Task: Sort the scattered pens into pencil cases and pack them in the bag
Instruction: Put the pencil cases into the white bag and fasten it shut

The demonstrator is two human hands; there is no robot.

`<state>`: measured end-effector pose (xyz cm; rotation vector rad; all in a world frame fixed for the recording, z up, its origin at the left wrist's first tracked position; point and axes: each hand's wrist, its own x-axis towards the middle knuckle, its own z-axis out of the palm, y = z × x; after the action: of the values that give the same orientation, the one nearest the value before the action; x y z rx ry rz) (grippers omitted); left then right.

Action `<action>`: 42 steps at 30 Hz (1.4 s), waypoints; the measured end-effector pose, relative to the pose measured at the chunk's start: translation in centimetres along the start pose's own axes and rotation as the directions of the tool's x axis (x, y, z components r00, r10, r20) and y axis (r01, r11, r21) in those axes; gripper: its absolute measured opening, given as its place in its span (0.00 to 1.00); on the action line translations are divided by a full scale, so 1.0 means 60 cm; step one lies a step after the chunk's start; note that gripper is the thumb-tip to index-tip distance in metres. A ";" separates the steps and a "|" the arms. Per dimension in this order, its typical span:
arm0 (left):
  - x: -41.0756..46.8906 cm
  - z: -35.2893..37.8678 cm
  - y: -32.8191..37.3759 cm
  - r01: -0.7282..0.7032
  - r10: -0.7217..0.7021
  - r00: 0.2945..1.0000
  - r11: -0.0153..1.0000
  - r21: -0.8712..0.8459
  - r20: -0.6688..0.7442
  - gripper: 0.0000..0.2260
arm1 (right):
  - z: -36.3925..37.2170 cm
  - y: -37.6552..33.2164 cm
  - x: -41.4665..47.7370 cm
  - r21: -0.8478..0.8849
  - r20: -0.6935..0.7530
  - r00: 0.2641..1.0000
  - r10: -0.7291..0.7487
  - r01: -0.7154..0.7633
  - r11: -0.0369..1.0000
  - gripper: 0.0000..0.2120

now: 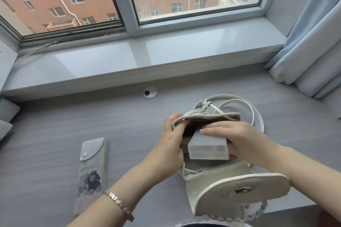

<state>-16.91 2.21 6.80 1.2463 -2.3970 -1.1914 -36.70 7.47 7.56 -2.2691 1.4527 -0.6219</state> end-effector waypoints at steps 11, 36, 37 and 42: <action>0.006 0.010 -0.003 0.023 -0.024 0.999 1.000 -0.014 -0.025 0.35 | 0.094 -0.029 0.103 -0.668 0.098 0.844 0.528 -0.337 0.663 0.20; 0.033 0.012 -0.056 0.069 -0.090 0.989 0.984 -0.165 -0.120 0.36 | 0.129 0.013 0.126 -0.425 0.222 0.730 0.647 -0.525 0.738 0.20; 0.029 0.012 -0.059 0.068 -0.089 0.988 0.984 -0.167 -0.126 0.36 | 0.126 0.006 0.111 -0.461 0.220 0.722 0.656 -0.516 0.722 0.18; 0.036 0.014 -0.056 0.078 -0.095 0.992 0.980 -0.184 -0.084 0.34 | 0.117 -0.001 0.089 -0.474 0.227 0.704 0.673 -0.524 0.707 0.18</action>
<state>-16.65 -0.04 3.37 1.3278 -2.1362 -1.3126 -30.84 3.15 2.60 -1.7874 2.0772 0.3340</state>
